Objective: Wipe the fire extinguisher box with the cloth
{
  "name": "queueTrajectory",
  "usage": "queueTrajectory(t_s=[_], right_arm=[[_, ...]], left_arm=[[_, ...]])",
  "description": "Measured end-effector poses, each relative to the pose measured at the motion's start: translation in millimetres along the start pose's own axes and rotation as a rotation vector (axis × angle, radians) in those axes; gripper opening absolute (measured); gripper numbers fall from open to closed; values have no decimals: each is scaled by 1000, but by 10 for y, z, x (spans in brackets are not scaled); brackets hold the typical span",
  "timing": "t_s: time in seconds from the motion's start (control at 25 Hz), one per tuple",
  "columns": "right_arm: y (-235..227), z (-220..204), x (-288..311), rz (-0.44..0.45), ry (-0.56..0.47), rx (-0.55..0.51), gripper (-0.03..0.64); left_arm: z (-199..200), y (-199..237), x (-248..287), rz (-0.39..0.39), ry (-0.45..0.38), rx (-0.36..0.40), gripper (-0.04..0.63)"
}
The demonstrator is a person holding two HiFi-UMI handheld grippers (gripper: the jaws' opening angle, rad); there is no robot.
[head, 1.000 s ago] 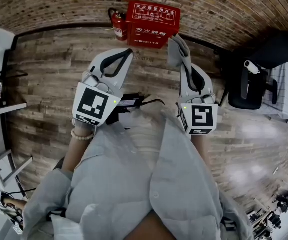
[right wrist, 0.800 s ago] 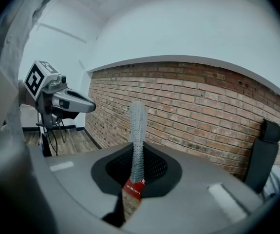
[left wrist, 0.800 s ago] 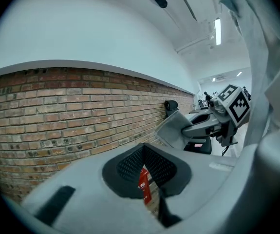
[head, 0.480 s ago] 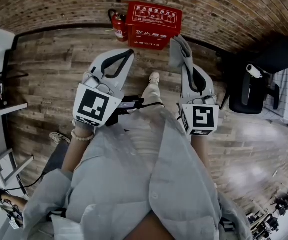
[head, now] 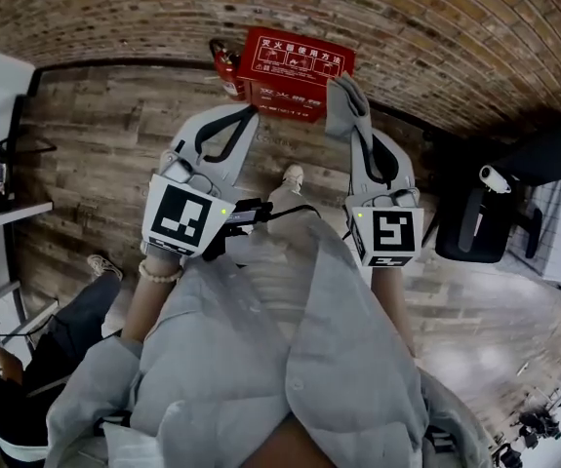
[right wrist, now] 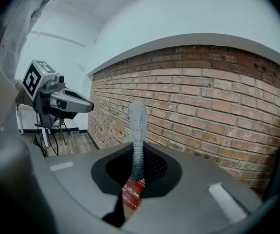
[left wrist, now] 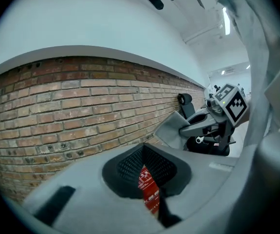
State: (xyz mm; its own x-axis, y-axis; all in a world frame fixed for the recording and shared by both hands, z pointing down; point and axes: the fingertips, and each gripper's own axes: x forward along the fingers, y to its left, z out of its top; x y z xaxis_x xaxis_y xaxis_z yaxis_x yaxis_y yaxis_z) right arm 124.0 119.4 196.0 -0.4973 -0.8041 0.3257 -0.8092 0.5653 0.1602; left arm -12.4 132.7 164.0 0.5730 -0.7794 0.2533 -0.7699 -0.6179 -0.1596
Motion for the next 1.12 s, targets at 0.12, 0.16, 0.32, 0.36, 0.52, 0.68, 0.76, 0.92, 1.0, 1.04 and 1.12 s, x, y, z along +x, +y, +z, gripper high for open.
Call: queueTrajectory(t_s=[0.12, 0.16, 0.32, 0.36, 0.52, 0.68, 0.76, 0.92, 1.0, 1.04, 1.12], right_arm=[[-217, 50, 249, 41, -18, -15, 20], [-285, 63, 319, 56, -21, -18, 20], [-549, 43, 535, 112, 6, -29, 20], [-609, 47, 578, 123, 9, -31, 20], [-793, 68, 704, 155, -2, -42, 20], [-884, 80, 816, 168, -23, -40, 20], [-910, 34, 881, 172, -6, -31, 20], [-911, -13, 931, 177, 5, -11, 20], [-901, -40, 951, 174, 16, 2, 20], [-896, -53, 971, 171, 22, 9, 20], [-886, -58, 1008, 164, 28, 25, 20]], left_arm=[[28, 104, 254, 36, 13, -11, -2], [39, 131, 336, 48, 18, -14, -2], [108, 194, 618, 94, 28, -56, -2], [130, 206, 676, 104, 29, -66, -2], [207, 232, 873, 122, 36, -62, -2], [206, 277, 997, 136, 49, -59, -2], [179, 323, 1041, 141, 57, -63, -2], [142, 348, 1039, 142, 77, -78, -2], [130, 376, 1050, 136, 82, -78, -2], [122, 399, 1067, 133, 83, -82, -2], [115, 444, 1105, 126, 80, -95, -2]])
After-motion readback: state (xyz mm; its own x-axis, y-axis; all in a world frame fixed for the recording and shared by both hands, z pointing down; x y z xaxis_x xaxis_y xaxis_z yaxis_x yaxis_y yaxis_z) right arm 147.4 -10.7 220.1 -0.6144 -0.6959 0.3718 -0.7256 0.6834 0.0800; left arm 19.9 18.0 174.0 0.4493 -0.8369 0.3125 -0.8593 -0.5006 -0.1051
